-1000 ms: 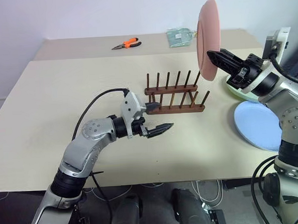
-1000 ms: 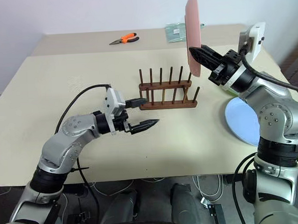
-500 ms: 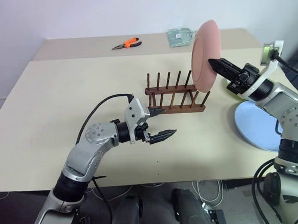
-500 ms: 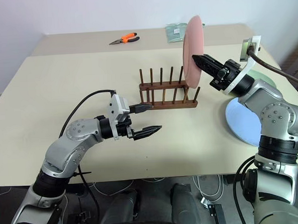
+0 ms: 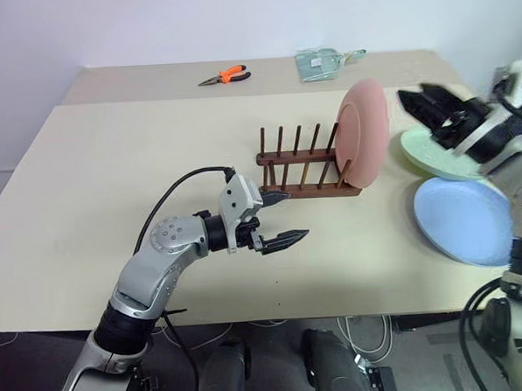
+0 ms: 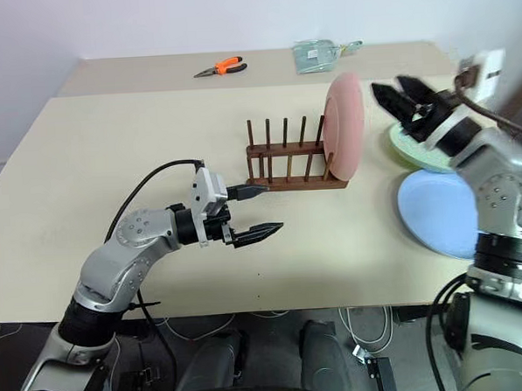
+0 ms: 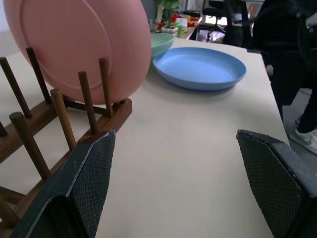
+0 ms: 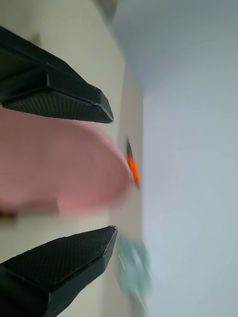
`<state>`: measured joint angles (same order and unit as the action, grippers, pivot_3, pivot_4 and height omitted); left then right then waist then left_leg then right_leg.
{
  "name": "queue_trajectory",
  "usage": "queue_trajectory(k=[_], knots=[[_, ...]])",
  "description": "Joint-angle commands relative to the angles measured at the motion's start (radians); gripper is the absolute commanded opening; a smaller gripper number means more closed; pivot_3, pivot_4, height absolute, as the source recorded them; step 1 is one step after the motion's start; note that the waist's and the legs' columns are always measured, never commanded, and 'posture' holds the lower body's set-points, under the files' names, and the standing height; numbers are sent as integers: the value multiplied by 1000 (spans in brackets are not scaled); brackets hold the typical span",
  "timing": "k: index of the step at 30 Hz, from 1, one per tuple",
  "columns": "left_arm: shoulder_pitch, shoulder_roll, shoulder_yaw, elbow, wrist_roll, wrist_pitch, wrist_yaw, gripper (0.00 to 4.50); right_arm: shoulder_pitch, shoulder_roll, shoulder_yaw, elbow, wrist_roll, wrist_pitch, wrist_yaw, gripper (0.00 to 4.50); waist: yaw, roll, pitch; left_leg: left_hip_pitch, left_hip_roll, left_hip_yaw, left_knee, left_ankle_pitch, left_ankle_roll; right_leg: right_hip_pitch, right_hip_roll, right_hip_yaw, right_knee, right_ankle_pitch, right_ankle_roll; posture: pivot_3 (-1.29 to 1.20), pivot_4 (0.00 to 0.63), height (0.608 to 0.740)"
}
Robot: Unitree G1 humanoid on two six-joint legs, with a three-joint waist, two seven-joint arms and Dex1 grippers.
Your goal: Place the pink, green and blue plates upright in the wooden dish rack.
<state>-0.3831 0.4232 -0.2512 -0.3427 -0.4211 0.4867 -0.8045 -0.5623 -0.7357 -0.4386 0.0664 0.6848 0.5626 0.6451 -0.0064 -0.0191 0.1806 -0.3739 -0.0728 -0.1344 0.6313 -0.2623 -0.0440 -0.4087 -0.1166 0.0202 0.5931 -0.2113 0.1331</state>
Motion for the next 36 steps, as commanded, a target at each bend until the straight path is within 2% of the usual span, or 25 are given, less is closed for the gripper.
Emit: queue_trajectory(k=[1,2,6,11,15,16,17,21,24,27,32,35,36], knots=[[2,-3,8,-11,10,-26,-3,4037,69,-84,-46,-31,-77,-62,14,4042,1,0,0,0,0,0,0,0,0,0,0,0,0,0,0,0,150,740],[1,-4,6,-7,12,-28,-5,4037,97,-106,-32,-34,-107,-78,22,4403,-1,0,0,0,0,0,0,0,0,0,0,0,0,0,0,0,150,740],[-32,-15,-12,19,22,-31,-22,4037,224,-246,211,70,-526,-362,-29,4467,-9,0,0,1,0,2,0,0,0,0,0,0,0,-1,0,0,150,740],[-75,-35,-12,45,24,-19,-30,4037,168,-314,408,336,-832,-619,-124,4467,-9,1,0,2,1,5,1,0,0,0,0,2,0,-1,0,0,150,740],[-80,-28,-3,38,19,-7,-33,4037,55,-285,499,554,-943,-722,-175,4467,-11,2,0,2,0,5,0,0,0,0,0,3,0,0,-2,0,150,740],[-77,-26,-2,33,19,-4,-32,4037,34,-281,523,607,-973,-747,-192,3971,-9,2,0,2,0,5,0,0,0,0,0,3,0,0,-2,0,150,740],[-73,-23,-1,27,20,-1,-30,4037,17,-277,546,654,-1002,-773,-208,3674,-9,2,0,2,0,5,0,0,0,0,0,3,0,0,-2,0,150,740],[-59,-17,8,5,18,13,-14,4037,-28,-263,568,751,-1033,-829,-240,1620,-6,1,1,1,0,4,1,0,0,0,0,3,0,0,-2,0,150,740],[-51,-13,8,-6,18,16,-5,4037,-27,-265,558,744,-1023,-841,-234,55,-8,2,1,1,0,5,1,0,0,0,0,4,0,0,-2,0,150,740],[-45,-12,7,-12,19,17,0,4037,12,-284,511,656,-983,-859,-230,17,-9,2,0,2,0,4,0,0,0,0,0,4,0,0,-2,0,150,740],[-47,-15,17,8,30,0,15,4037,71,-239,300,339,-734,-745,-184,17,-10,4,1,2,0,5,1,0,0,0,0,4,1,1,-1,0,150,740],[-50,-16,32,35,39,-18,23,4037,8,-102,100,-43,-192,-389,-148,17,-13,3,2,2,1,4,1,0,0,1,1,4,1,1,0,0,150,740],[-50,-15,35,40,41,-22,25,4037,-2,-80,61,-122,-81,-302,-147,17,-11,4,2,2,1,3,0,0,0,1,1,4,1,2,2,0,150,740]])
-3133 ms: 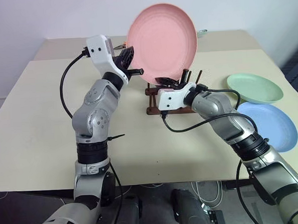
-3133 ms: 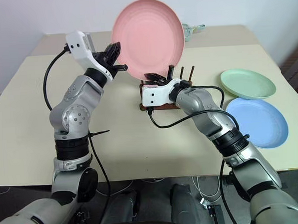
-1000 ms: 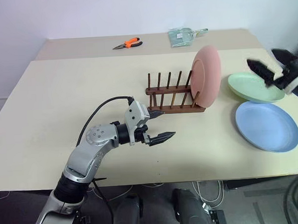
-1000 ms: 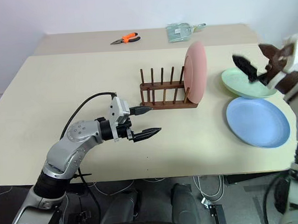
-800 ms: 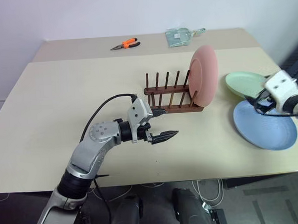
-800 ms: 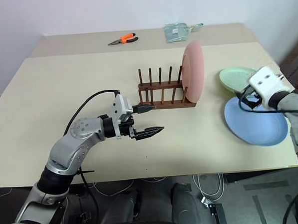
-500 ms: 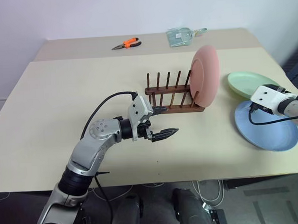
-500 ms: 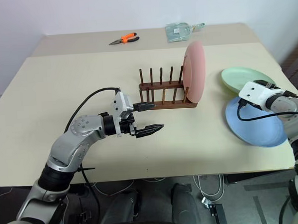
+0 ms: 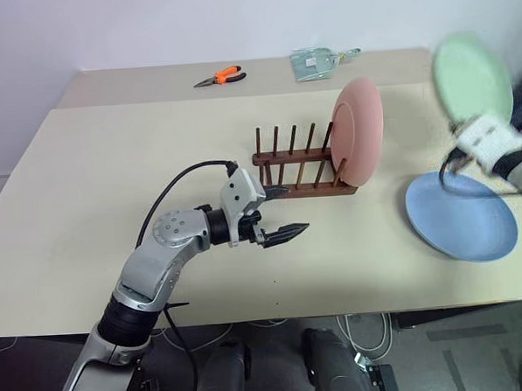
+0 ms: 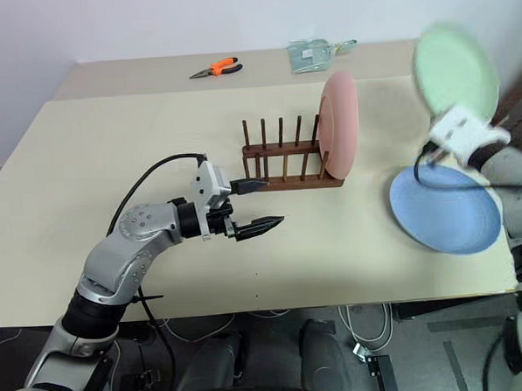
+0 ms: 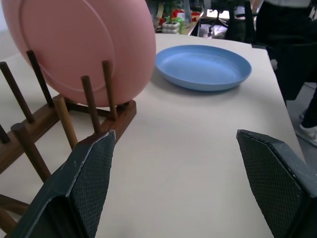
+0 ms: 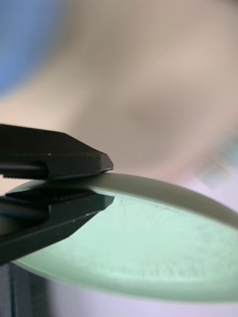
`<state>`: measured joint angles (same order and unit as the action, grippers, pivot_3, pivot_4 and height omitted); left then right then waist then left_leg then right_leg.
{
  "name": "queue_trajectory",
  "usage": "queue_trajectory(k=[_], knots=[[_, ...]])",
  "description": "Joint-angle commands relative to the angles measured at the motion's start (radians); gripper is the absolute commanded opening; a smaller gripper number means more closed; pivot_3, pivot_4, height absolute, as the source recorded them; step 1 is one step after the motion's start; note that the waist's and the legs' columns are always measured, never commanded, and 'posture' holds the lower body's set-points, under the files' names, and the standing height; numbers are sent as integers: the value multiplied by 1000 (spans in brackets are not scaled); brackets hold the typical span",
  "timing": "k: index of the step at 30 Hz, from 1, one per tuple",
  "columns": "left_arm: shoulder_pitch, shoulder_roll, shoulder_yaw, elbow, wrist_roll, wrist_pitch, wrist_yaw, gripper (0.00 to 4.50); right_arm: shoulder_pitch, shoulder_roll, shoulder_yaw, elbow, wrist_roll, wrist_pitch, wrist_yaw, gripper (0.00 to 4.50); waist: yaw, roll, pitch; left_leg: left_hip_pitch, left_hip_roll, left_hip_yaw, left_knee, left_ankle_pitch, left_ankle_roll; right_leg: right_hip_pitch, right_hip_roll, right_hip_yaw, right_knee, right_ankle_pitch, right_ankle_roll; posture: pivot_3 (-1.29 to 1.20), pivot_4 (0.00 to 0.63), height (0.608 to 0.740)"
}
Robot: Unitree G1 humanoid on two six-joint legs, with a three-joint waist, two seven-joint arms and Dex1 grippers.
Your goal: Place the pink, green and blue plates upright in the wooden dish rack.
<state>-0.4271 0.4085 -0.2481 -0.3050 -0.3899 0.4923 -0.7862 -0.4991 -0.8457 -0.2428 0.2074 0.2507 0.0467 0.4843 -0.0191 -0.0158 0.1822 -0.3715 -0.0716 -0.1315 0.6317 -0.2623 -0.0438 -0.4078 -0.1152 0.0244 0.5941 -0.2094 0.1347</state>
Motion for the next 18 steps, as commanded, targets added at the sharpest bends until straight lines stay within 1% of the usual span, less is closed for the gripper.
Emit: queue_trajectory(k=[1,3,5,7,9,11,13,15,18], knots=[[-4,3,41,11,14,-37,9,4037,-75,46,-174,-337,496,292,13,17,6,1,0,0,0,0,0,0,0,0,0,0,0,0,0,0,150,740],[3,15,62,31,21,-53,13,4037,-94,61,-216,-441,682,402,2,17,15,0,0,-2,0,-4,0,0,0,0,0,-2,0,0,0,0,150,740],[19,36,88,53,35,-75,17,4037,-120,90,-222,-521,855,484,-48,17,23,-1,0,-2,0,-5,0,0,0,0,0,-4,-2,0,0,0,150,740],[33,53,110,69,41,-91,18,4037,-133,120,-213,-572,975,535,-100,17,26,-1,0,-2,0,-4,0,0,1,0,-1,-4,-2,-2,-3,0,150,740],[54,78,153,85,40,-103,19,4037,-137,184,-154,-627,1053,567,-173,17,27,-1,0,-2,0,-4,0,0,1,0,-1,-4,-2,-2,-4,0,150,740],[75,103,186,98,41,-119,16,4037,-122,244,-85,-667,1064,593,-233,17,24,0,0,-2,0,-4,0,0,1,-1,-1,-3,-1,-2,-4,0,150,740],[93,123,212,103,41,-131,13,4037,-91,289,-16,-670,988,606,-284,17,24,0,0,-2,0,-4,0,0,0,-2,-1,-3,0,-2,-4,0,150,740],[104,134,226,103,39,-136,13,4037,-70,312,28,-654,915,609,-316,17,26,0,0,-2,0,-4,-1,0,0,-2,-1,-3,0,-2,-4,0,150,740],[117,139,232,99,41,-140,15,4037,-47,338,56,-630,838,595,-328,17,33,0,0,-3,-1,-3,0,0,0,-2,-1,-3,-1,-2,-4,0,150,740]])
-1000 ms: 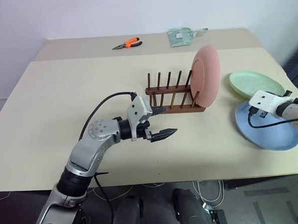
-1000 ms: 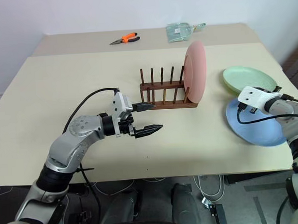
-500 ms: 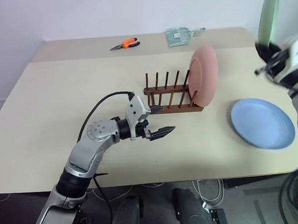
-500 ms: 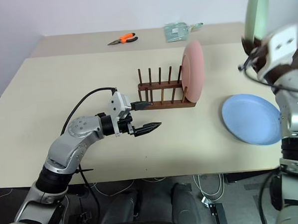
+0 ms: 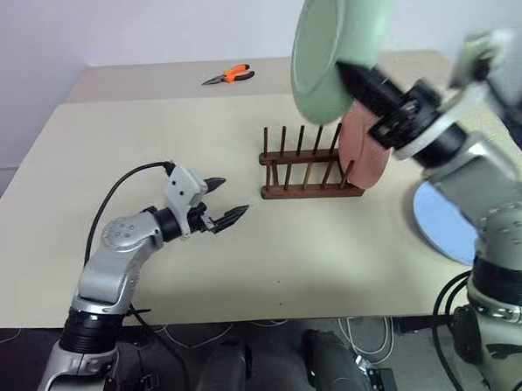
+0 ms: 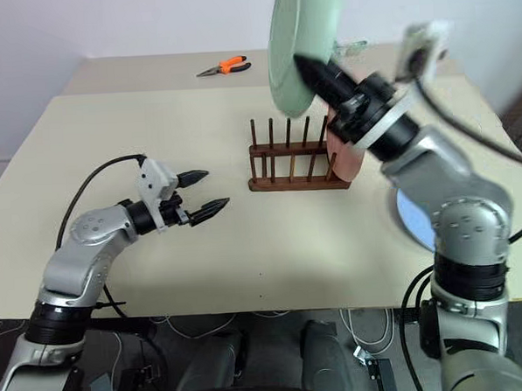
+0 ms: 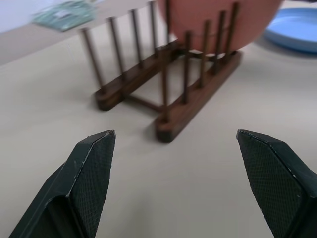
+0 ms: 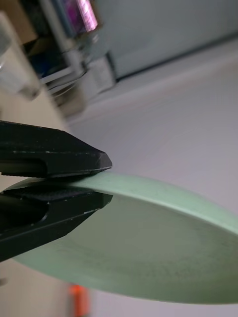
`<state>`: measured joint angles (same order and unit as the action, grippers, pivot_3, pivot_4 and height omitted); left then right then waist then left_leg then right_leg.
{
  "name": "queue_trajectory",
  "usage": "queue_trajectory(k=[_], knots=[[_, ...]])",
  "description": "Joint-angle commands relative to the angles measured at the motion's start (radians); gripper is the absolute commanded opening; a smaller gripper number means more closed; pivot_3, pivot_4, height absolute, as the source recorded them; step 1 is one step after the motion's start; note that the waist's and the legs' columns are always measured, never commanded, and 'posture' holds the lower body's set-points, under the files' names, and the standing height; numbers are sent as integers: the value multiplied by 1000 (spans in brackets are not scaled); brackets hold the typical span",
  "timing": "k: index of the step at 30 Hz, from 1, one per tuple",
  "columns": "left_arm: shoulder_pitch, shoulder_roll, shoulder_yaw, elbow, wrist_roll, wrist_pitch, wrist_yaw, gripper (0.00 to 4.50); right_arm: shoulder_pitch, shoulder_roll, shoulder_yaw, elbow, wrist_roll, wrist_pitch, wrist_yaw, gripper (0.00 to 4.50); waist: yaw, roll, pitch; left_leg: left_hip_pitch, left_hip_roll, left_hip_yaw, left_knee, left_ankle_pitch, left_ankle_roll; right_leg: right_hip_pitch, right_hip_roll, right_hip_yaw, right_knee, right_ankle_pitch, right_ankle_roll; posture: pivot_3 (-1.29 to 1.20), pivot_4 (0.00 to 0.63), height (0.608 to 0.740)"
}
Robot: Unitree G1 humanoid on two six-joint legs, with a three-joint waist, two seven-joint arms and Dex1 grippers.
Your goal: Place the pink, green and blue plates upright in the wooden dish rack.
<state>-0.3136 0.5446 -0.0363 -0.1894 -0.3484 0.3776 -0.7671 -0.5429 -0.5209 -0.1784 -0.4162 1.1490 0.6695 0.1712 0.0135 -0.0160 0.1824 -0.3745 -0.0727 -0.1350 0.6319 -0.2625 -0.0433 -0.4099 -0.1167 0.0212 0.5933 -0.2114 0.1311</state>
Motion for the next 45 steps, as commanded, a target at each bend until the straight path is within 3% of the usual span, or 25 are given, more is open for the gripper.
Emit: queue_trajectory(k=[1,12,16,21,27,29,30,34,39,42,45], knots=[[7,2,20,-20,-1,-26,-4,4037,2,20,-5,1,-78,-32,-12,17,0,0,0,0,0,0,0,0,0,0,0,0,0,0,0,0,150,740],[15,-26,-2,-36,4,-20,-2,4037,52,20,15,40,-183,25,59,17,-9,0,0,1,1,0,-1,0,0,0,1,0,1,0,0,0,150,740],[4,-35,-13,-26,9,-23,-6,4037,48,25,27,75,-228,37,84,1571,-9,0,0,1,1,1,-1,0,0,0,1,0,1,0,0,0,150,740],[-4,-46,-21,-27,11,-17,-5,4037,12,-46,59,61,-412,-44,136,4080,-9,0,0,1,0,1,-1,0,0,0,1,0,0,0,1,0,150,740],[-22,-66,-47,-55,2,14,-5,4037,-44,-195,-76,57,-498,-130,216,4080,-4,0,0,1,0,1,-1,0,0,0,1,0,0,0,1,0,150,740],[-34,-79,-64,-62,-1,25,-7,4037,-50,-237,-183,85,-460,-111,220,4080,0,0,0,1,0,1,-1,0,0,1,1,0,0,0,1,0,150,740],[-40,-85,-72,-65,-3,31,-9,4037,-44,-253,-232,101,-447,-102,219,4304,0,-1,0,0,0,1,0,0,0,1,0,0,-1,0,1,0,150,740],[-68,-115,-115,-70,-5,50,-23,4037,156,-325,-364,123,-505,-91,272,4304,5,-4,-1,0,0,0,0,0,0,2,0,-2,-3,0,1,0,150,740],[-106,-142,-153,-59,-6,62,-47,4037,541,-363,-288,30,-664,-73,327,4304,-5,-2,-1,1,0,2,0,-1,1,3,0,-1,-5,0,1,0,150,740],[-115,-148,-167,-52,-3,61,-63,4037,651,-328,-220,-12,-706,-59,311,4304,-18,2,-2,2,1,5,0,-1,1,2,0,1,-4,0,1,0,150,740],[-122,-154,-179,-40,1,56,-75,4037,664,-297,-105,27,-813,-17,229,4304,-25,1,-2,2,2,5,0,-1,1,3,1,1,-2,-2,3,0,150,740]])
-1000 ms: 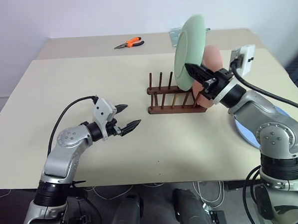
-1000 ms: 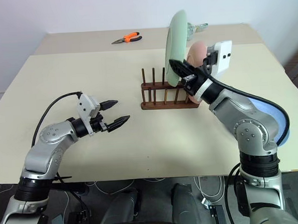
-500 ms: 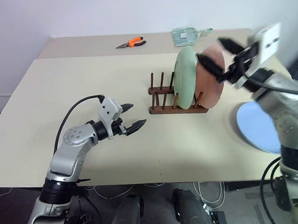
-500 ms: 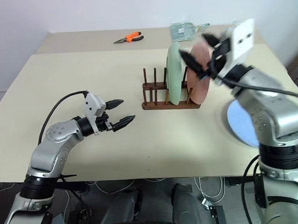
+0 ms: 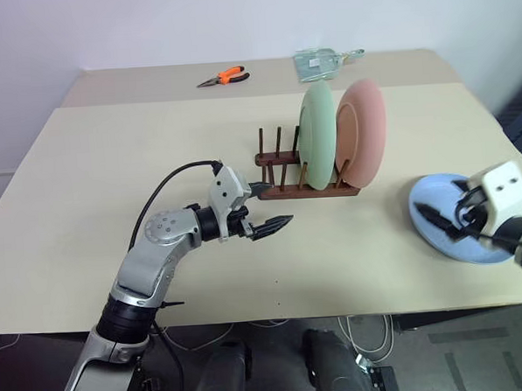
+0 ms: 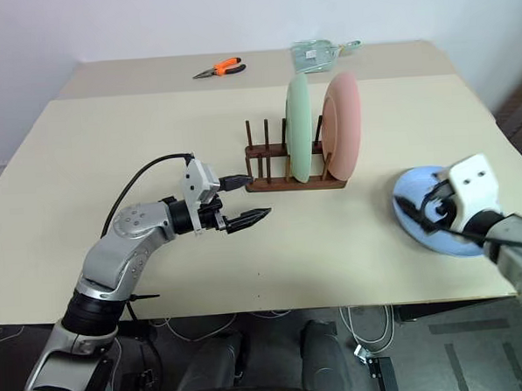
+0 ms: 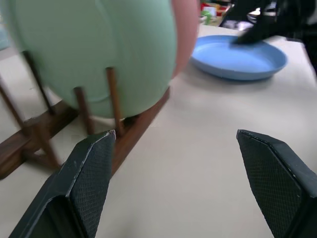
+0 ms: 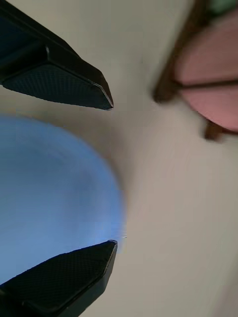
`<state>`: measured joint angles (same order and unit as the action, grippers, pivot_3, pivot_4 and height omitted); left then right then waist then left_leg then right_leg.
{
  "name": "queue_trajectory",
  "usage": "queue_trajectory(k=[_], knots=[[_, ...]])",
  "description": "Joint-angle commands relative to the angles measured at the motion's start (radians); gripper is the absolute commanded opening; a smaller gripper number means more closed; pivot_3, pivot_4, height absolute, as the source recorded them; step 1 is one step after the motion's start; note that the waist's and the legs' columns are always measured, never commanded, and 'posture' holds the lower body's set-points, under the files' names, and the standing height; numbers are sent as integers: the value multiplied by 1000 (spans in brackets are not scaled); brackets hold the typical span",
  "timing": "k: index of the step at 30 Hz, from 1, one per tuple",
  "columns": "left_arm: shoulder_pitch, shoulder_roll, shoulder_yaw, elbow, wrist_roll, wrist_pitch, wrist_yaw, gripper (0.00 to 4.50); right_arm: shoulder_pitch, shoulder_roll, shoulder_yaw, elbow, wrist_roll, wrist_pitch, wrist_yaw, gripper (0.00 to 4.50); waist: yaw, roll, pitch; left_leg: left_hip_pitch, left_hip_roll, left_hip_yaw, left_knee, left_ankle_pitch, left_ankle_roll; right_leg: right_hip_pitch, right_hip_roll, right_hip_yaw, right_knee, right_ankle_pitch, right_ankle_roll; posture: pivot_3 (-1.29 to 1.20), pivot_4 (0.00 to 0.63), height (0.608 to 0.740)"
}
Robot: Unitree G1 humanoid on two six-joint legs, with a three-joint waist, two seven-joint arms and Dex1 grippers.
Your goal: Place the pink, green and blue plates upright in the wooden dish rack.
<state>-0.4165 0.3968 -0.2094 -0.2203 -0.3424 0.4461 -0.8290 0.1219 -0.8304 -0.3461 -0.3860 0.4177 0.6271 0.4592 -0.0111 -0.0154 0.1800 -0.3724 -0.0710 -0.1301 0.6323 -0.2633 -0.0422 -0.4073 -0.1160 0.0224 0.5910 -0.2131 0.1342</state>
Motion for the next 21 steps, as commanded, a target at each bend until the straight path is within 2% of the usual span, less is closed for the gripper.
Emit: queue_trajectory(k=[1,3,9,10,13,16,19,21], knots=[[-18,-7,-8,-8,-3,-15,-16,4037,-8,15,85,16,-114,32,-76,4081,1,0,0,0,0,0,0,0,0,0,0,0,0,0,0,0,150,740],[-15,-8,-9,-5,-1,-19,-19,4037,-22,23,109,44,-150,48,-96,3425,3,0,0,-1,0,0,0,0,0,0,-1,0,0,0,0,0,150,740],[0,-1,-8,-3,11,-36,-28,4037,-71,41,111,85,-196,53,-112,352,7,0,0,-1,-1,-1,0,0,0,0,-1,0,-1,0,-1,0,150,740],[2,0,-8,-3,12,-38,-28,4037,-81,46,106,86,-198,48,-113,51,7,-1,0,-1,-1,-1,0,0,0,0,-1,0,-1,0,-1,0,150,740],[15,2,-5,-8,16,-63,-28,4037,-162,74,63,100,-241,-70,-171,51,0,-1,1,-1,-1,-1,0,0,0,0,-1,0,-1,0,0,0,150,740],[24,-3,1,-4,18,-85,-25,4037,-287,133,-20,90,-192,-156,-209,51,-1,1,2,-1,-1,-1,0,0,0,-1,-1,0,0,0,0,0,150,740],[31,-1,9,10,27,-102,-16,4037,-459,199,-110,32,-49,-159,-221,51,1,1,2,-1,-1,-1,0,0,0,-1,-1,0,0,1,-1,0,150,740],[37,6,19,29,40,-121,-8,4037,-612,249,-161,-28,162,-96,-229,51,0,1,2,-1,-1,-2,-1,0,0,-1,0,-1,0,2,-2,0,150,740]])
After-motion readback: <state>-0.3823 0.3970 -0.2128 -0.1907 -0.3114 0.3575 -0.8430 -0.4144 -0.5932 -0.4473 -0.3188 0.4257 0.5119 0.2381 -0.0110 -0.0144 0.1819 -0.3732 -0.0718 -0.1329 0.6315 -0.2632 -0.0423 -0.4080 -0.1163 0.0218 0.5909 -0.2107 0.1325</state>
